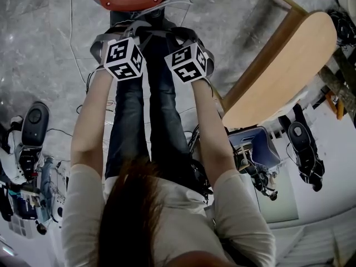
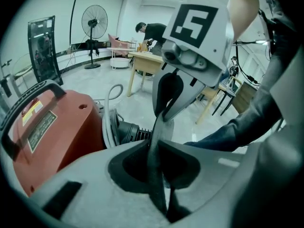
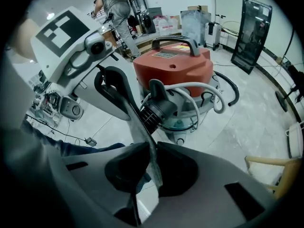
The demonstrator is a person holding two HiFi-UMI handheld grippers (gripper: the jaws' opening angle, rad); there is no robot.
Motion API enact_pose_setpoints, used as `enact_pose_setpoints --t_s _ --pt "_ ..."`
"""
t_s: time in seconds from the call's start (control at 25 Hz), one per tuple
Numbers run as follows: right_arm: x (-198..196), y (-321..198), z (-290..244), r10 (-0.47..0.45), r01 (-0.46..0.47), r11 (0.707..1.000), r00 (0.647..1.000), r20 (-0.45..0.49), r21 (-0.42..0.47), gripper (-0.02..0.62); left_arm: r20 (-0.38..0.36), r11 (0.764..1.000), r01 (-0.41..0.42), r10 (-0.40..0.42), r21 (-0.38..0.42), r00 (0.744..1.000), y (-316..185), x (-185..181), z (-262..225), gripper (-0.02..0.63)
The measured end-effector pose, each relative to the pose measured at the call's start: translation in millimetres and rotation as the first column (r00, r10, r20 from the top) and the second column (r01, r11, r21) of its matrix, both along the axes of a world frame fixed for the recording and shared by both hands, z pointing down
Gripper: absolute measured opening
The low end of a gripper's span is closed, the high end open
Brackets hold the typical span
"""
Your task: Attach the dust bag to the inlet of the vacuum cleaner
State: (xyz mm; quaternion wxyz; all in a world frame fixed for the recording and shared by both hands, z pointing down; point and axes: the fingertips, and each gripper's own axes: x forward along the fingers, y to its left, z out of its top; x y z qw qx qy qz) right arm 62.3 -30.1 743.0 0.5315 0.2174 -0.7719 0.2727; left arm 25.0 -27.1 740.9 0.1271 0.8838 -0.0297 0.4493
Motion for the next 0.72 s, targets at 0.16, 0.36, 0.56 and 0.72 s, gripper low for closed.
enact_pose_setpoints --t_s 0.16,0.36,0.56,0.72 --pt "-3.2 -11.7 1.9 0.032 -0.032 0.999 0.999 -0.001 0.021 0.051 -0.017 0.989 0.148 -0.149 -0.027 0.989 -6.6 -5.0 3.4 0.055" --pt "-5.1 -21.4 4.3 0.004 -0.004 1.0 1.0 -0.021 0.017 0.054 -0.032 0.937 0.346 -0.347 -0.039 0.937 -7.2 -7.1 6.3 0.06" --pt "-5.9 -21.5 4.4 0.048 -0.048 0.998 0.999 -0.006 0.045 0.052 -0.01 0.951 0.309 -0.309 -0.025 0.951 -9.5 -8.2 7.4 0.063" --pt "0.6 -17.0 2.9 0.152 -0.154 0.987 0.988 0.027 0.043 0.052 -0.005 0.982 0.187 -0.187 -0.021 0.982 -11.6 -2.5 4.4 0.064"
